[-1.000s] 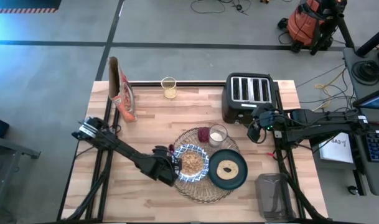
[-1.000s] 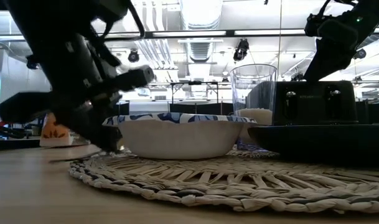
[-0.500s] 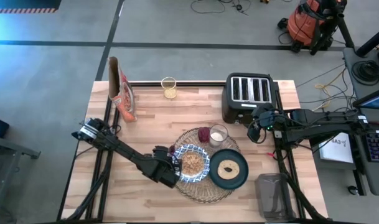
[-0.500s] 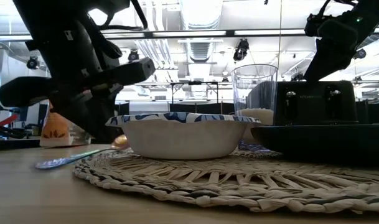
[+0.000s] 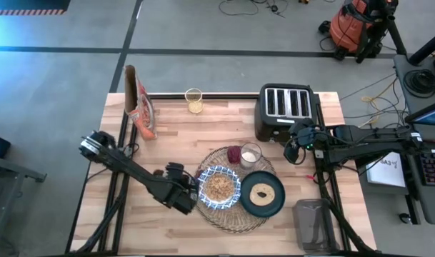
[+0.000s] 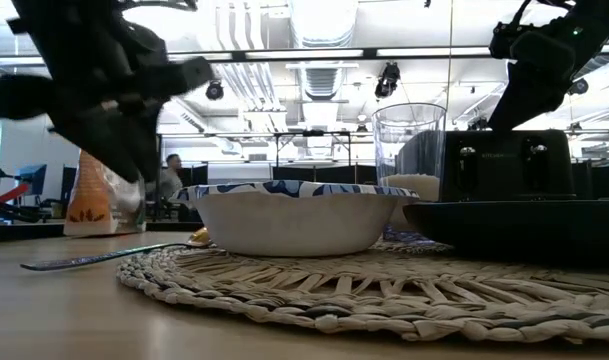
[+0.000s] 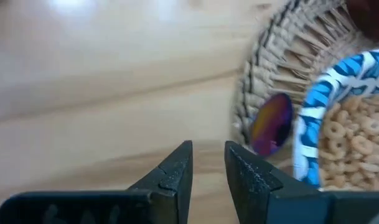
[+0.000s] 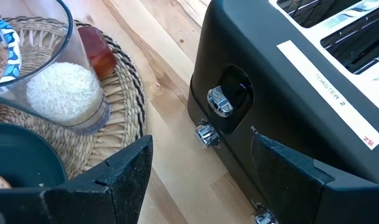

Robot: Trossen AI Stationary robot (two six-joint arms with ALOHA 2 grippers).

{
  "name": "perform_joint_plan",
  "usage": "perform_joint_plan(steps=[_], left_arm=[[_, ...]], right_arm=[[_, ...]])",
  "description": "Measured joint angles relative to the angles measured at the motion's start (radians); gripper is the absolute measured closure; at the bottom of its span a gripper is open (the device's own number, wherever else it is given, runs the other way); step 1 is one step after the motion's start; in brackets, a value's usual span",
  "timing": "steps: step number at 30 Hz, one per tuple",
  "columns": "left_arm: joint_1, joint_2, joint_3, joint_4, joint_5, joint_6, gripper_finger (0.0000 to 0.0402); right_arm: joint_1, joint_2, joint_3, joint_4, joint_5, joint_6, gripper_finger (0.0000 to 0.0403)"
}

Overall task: Arrange a breakfast setting
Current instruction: Return to Home Position

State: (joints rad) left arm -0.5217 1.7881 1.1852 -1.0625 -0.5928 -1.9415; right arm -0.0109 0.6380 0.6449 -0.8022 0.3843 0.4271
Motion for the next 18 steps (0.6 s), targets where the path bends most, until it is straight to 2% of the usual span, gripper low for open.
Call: perform_joint_plan(steps=[4,9,13,18], left_arm=[[-0.006,-0.121,-0.073,-0.016,-0.004,0.098,0.0325],[0.008,-0.32,-0.24,0.157,-0.068,0.408,0.0325],[0.072,-0.477,-0.423,0.469,-0.073,0.705,0.0325],[0.171,-0.593,-0.64,0.996,-0.029,1.185,0.0326]], right_arm=[[0.0,0.0,0.0,0.0,0.0,0.0,0.0142],[0.0,0.0,0.0,0.0,0.0,0.0,0.0142],[0.0,0.0,0.0,0.0,0.0,0.0,0.0142],[0.0,0.0,0.0,0.0,0.0,0.0,0.0142]])
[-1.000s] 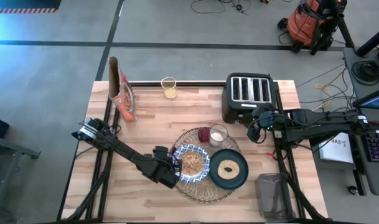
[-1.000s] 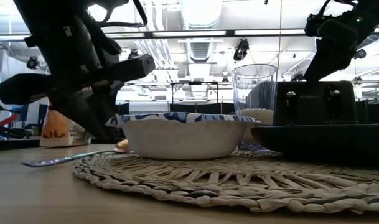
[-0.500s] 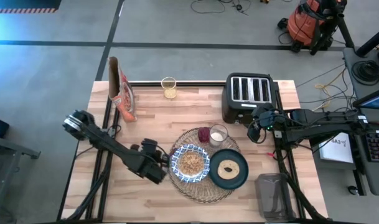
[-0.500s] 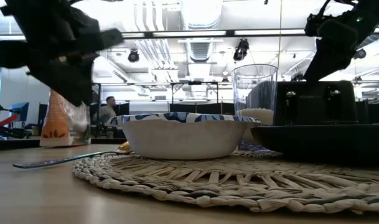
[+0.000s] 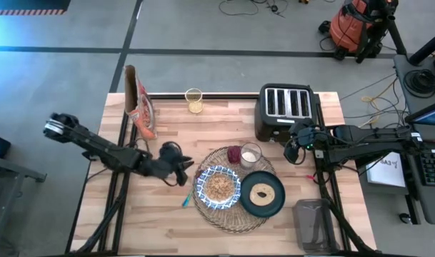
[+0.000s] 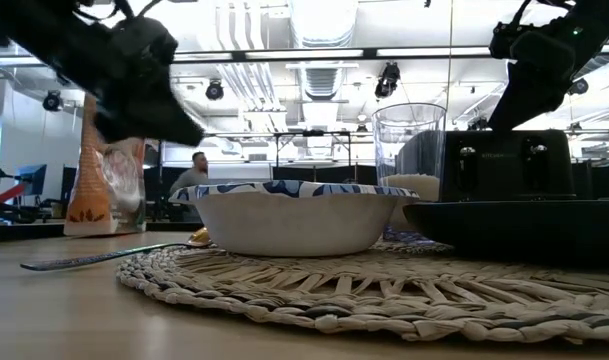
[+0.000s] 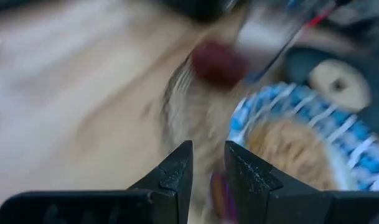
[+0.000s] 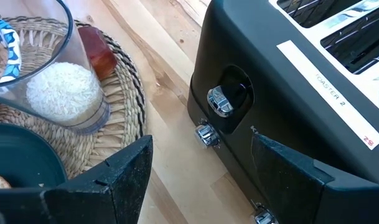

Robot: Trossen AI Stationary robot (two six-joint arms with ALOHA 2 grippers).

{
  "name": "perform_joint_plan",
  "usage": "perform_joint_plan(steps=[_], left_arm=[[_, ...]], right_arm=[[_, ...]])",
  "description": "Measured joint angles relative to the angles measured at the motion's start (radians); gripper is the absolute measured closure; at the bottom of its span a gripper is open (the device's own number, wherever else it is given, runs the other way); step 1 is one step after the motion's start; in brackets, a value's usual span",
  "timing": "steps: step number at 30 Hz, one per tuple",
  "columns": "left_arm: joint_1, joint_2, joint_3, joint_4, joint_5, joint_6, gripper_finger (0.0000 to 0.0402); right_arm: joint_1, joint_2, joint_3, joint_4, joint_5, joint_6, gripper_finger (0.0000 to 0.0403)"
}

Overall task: Arrange a breakfast setting
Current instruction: Return to Home Position

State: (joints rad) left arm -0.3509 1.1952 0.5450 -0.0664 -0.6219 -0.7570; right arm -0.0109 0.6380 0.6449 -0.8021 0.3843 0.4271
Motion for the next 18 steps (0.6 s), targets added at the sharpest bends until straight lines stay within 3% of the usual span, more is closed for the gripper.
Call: perform_joint_plan(steps=[3,7,11,18], left_arm=[[0.055,-0.018,-0.098,0.33,0.059,0.249,0.0326],[0.149,-0.002,-0.188,0.612,0.254,0.453,0.0326],[0.255,0.035,-0.231,0.72,0.378,0.489,0.0334],[0.397,0.094,-0.242,0.739,0.6,0.611,0.0355]], right_arm=[[0.0,0.0,0.0,0.0,0.0,0.0,0.0142],[0.0,0.0,0.0,0.0,0.0,0.0,0.0142],[0.0,0.0,0.0,0.0,0.0,0.0,0.0142],[0.0,0.0,0.0,0.0,0.0,0.0,0.0142]])
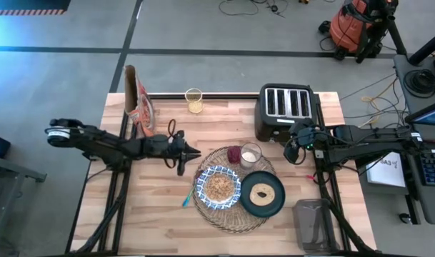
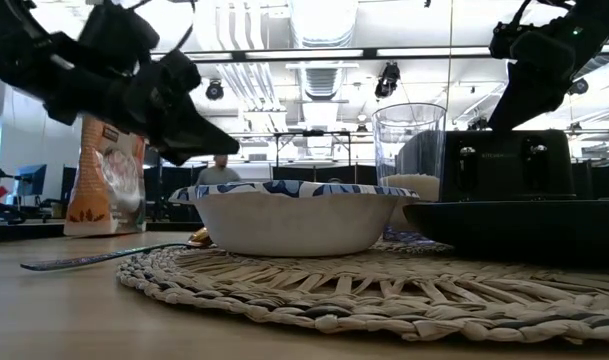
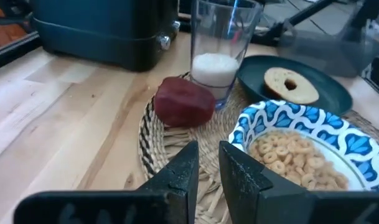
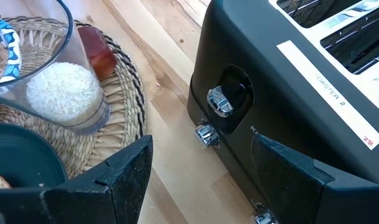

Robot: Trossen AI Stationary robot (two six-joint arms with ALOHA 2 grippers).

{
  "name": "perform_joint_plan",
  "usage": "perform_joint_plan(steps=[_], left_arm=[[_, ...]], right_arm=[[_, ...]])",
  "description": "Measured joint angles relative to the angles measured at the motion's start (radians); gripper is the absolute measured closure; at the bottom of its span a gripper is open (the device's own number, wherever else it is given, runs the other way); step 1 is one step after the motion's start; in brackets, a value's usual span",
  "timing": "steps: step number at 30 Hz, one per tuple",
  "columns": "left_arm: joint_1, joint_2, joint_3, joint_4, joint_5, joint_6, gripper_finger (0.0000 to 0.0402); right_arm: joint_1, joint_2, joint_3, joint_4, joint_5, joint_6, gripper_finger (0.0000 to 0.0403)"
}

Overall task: Arrange a breakfast setting
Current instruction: Return to Home Position

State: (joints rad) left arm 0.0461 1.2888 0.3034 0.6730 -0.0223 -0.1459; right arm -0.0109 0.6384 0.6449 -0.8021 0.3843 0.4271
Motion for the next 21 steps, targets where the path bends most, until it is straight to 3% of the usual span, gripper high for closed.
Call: perform_joint_plan(steps=[4,11,21], left_arm=[[0.061,0.015,-0.039,0.093,0.07,0.006,0.0356],[0.085,0.013,-0.166,0.332,0.065,0.026,0.0356],[0.102,0.012,-0.273,0.403,0.057,-0.011,0.0342]], right_arm=[[0.0,0.0,0.0,0.0,0.0,0.0,0.0142],[0.0,0.0,0.0,0.0,0.0,0.0,0.0142],[0.0,0.0,0.0,0.0,0.0,0.0,0.0142]])
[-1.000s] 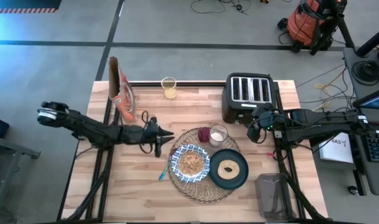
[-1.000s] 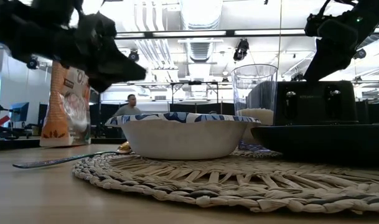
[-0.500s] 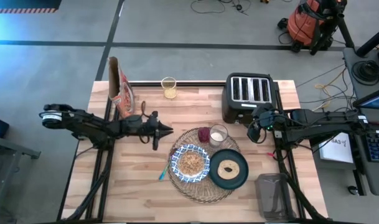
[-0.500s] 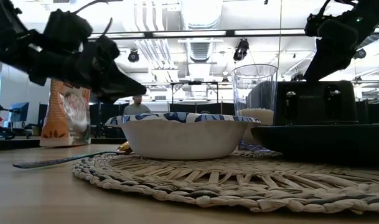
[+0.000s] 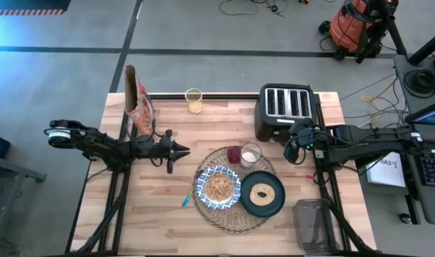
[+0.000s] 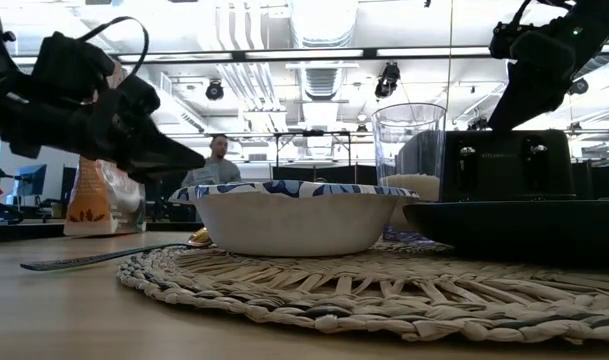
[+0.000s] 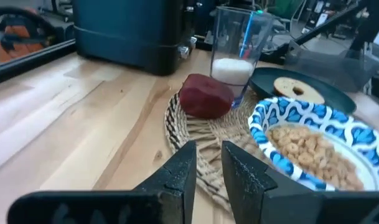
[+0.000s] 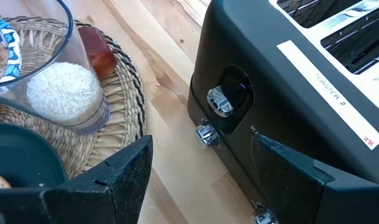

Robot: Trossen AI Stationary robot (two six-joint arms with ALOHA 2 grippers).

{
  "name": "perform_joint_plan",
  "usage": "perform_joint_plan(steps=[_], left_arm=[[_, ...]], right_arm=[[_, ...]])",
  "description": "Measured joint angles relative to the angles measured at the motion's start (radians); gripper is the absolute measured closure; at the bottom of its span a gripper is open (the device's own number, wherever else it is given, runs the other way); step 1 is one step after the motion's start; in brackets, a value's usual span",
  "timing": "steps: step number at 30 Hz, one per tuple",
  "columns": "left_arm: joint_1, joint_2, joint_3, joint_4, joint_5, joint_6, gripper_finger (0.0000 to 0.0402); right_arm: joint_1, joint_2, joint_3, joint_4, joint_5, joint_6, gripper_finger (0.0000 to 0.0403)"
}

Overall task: Arrange a breakfast setting
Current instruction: Return to Home Position

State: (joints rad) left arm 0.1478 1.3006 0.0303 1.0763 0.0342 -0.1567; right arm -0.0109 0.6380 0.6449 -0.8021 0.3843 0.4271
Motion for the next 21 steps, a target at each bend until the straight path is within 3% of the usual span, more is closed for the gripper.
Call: perform_joint_plan(steps=[4,21], left_arm=[[0.0,-0.001,-0.022,0.041,0.0,0.069,0.0341],[0.0,-0.002,-0.022,0.04,0.002,0.058,0.034]], right_arm=[[0.0,0.0,0.0,0.0,0.0,0.0,0.0142],[0.0,0.0,0.0,0.0,0.0,0.0,0.0142]])
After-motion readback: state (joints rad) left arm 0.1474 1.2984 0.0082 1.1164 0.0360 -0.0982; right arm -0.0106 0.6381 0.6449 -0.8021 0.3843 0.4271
